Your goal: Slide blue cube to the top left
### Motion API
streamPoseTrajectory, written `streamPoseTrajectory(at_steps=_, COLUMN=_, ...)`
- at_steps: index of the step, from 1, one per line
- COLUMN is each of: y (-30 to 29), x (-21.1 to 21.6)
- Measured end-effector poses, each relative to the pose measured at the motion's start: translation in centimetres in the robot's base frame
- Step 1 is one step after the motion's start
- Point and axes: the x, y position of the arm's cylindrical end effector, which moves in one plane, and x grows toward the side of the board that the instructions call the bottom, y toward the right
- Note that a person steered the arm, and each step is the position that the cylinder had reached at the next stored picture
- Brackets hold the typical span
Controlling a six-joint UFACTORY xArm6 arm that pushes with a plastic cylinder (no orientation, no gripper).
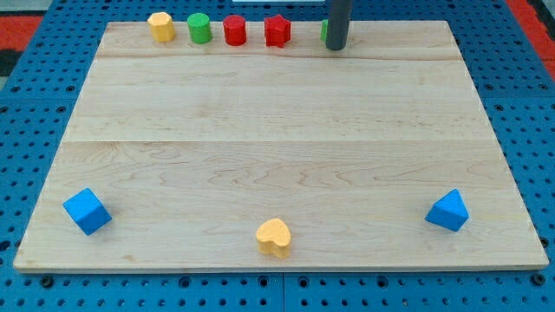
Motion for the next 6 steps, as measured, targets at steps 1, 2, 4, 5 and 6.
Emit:
streamPoseTrajectory(at_steps=1, y=0.1, x=-0.9)
streamPoseTrajectory(at_steps=2, y=0.7, x=0.1)
streamPoseTrajectory(at_steps=4, y=2.7, x=13.4)
streamPoseTrajectory(at_steps=5, y=1.4, x=20.6)
streamPoseTrajectory(at_steps=6, y=-1.5, x=25.9)
